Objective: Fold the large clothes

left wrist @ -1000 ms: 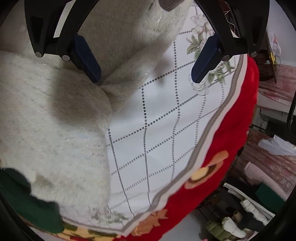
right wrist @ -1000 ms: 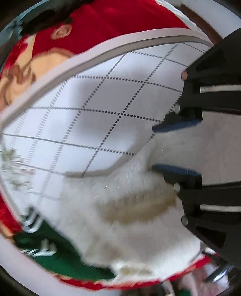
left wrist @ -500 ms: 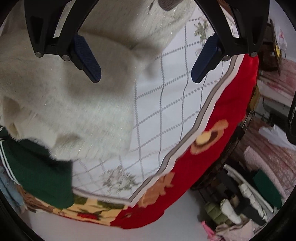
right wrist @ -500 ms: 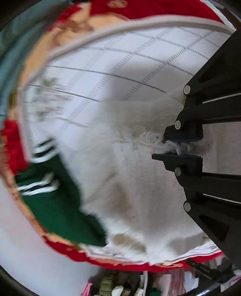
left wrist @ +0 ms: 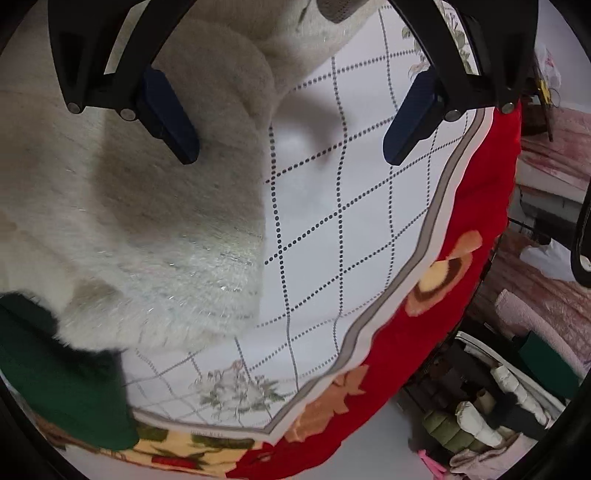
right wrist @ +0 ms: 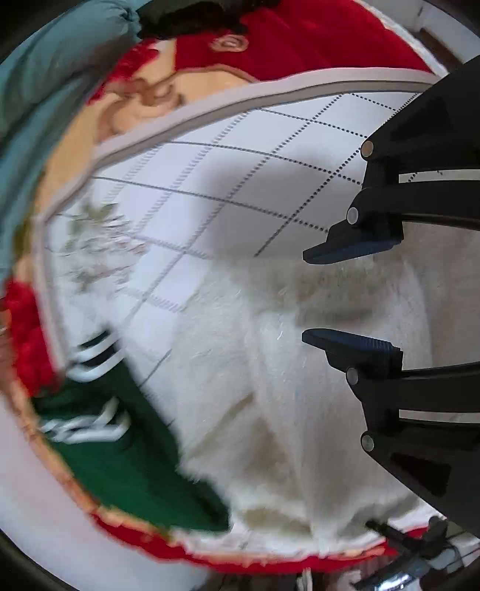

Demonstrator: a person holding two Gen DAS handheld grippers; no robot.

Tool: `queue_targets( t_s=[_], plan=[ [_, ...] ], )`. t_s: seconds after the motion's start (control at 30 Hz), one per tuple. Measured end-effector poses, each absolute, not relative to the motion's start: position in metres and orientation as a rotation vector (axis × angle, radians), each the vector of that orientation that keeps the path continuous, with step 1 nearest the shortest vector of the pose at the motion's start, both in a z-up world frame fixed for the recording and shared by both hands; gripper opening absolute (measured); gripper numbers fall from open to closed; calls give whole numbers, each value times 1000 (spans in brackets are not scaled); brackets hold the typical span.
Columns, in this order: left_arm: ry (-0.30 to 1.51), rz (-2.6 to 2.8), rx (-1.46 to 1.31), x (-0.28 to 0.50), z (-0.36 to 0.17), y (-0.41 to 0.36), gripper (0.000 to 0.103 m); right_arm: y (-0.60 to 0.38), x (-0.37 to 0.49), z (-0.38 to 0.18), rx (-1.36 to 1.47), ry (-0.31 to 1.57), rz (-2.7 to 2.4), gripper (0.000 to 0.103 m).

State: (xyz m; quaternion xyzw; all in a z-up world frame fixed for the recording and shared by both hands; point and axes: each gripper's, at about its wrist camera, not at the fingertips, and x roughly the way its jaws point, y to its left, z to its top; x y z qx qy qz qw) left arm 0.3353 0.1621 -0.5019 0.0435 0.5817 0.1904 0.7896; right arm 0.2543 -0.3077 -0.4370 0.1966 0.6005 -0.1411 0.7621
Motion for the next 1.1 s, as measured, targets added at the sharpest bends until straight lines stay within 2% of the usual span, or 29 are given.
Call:
queue_targets(
  t_s=[0.1, 0.2, 0.23, 0.27, 0.33, 0.4, 0.5, 0.57, 0.63, 0.67, 0.87, 1.0, 1.1],
  plan=[
    [1242, 399, 82, 330, -491, 154, 103, -292, 251, -423, 466, 1243, -173, 38],
    [1268, 401, 129, 333, -507, 145, 103, -282, 259, -460, 471, 1379, -128, 38],
    [1285, 403, 140, 336, -516, 146, 103, -282, 261, -478, 479, 1429, -143, 35],
    [1309, 394, 146, 339, -525, 146, 103, -284, 263, -501, 447, 1495, -188, 20],
    [1323, 375, 133, 343, -536, 148, 103, -286, 270, -520, 407, 1513, -201, 15],
    [1308, 379, 147, 344, -532, 145, 103, -282, 278, -518, 358, 1535, -206, 16],
    [1272, 408, 200, 337, -516, 136, 103, -279, 279, -500, 349, 1552, -178, 22],
    [1244, 429, 214, 327, -497, 128, 103, -282, 269, -481, 386, 1528, -122, 50],
    [1201, 438, 215, 312, -472, 116, 103, -287, 254, -460, 394, 1512, -72, 65],
    [1187, 439, 216, 306, -463, 110, 103, -292, 243, -449, 379, 1508, -59, 67],
    [1136, 424, 257, 239, -407, 31, 103, -348, 172, -418, 361, 1535, 14, 68],
    [1194, 384, 321, 182, -400, -48, 103, -405, 124, -412, 369, 1582, 39, 68],
    [1300, 316, 333, 141, -415, -116, 103, -457, 94, -418, 404, 1629, 24, 75]
  ],
)
